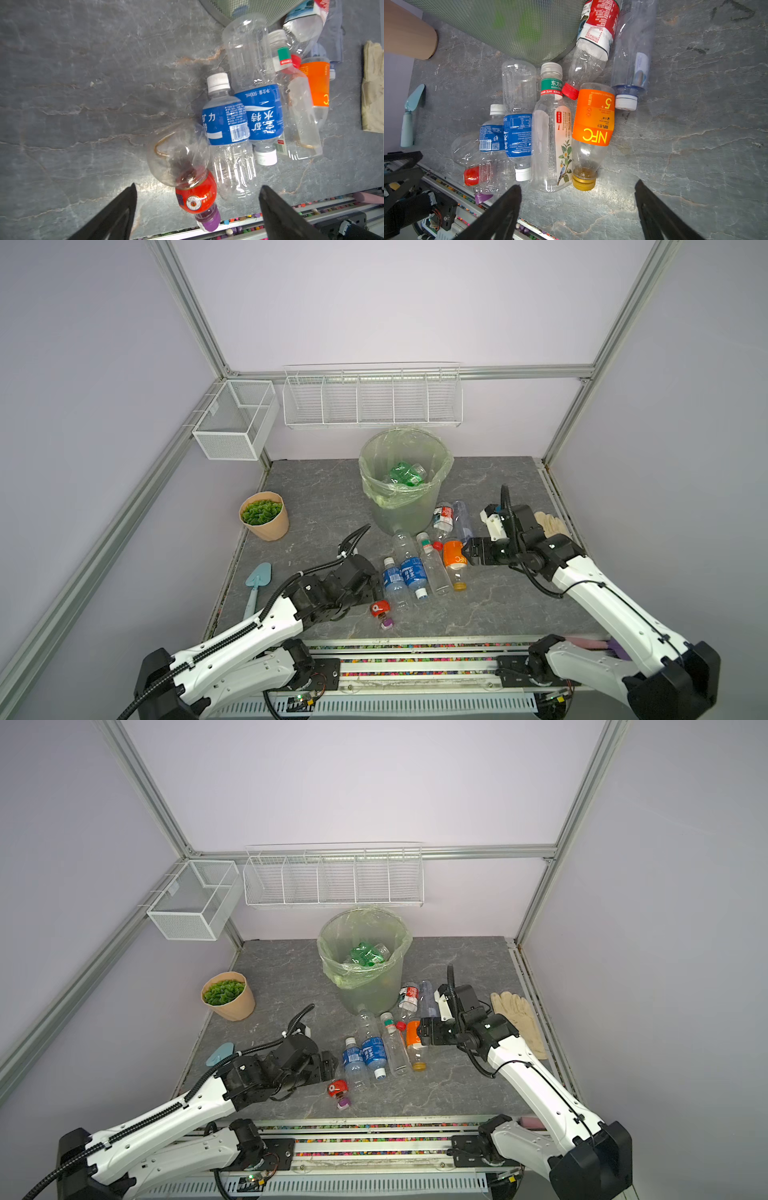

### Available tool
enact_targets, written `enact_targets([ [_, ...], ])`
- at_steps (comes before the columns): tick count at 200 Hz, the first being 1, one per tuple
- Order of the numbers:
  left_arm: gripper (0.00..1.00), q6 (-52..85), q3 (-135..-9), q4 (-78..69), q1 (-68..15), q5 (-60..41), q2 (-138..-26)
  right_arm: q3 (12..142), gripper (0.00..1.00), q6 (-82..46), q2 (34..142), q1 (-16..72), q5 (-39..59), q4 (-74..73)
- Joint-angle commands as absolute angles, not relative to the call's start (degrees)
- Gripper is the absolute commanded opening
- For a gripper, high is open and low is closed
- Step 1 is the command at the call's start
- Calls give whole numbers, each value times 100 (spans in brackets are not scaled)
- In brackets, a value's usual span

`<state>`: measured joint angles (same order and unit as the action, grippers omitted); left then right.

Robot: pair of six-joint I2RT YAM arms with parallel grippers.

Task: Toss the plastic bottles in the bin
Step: 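Withdraw the left gripper from the bin toward the bottle cluster, then lower the left gripper and close it on the red-capped clear bottle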

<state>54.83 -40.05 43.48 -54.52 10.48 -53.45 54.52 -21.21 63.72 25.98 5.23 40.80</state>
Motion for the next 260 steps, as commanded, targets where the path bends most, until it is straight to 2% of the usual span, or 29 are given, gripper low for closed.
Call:
enact_targets([
  [1, 91, 5977, -3828, 4147, -5537, 867, -5374, 5352, 88, -2209, 6356, 2649, 510, 4003],
  [63, 89, 6327, -3303, 3484, -5546, 554, -5553, 5351, 89, -2189, 6324, 2667, 448, 4034],
  [196, 76, 6419, -2998, 2715, -5486, 854, -6035, 5350, 89, -2137, 6315, 2663, 369, 4089],
  [260, 76, 6258, -2870, 2394, -5297, 768, -6616, 5432, 88, -2110, 6389, 2662, 385, 4087],
])
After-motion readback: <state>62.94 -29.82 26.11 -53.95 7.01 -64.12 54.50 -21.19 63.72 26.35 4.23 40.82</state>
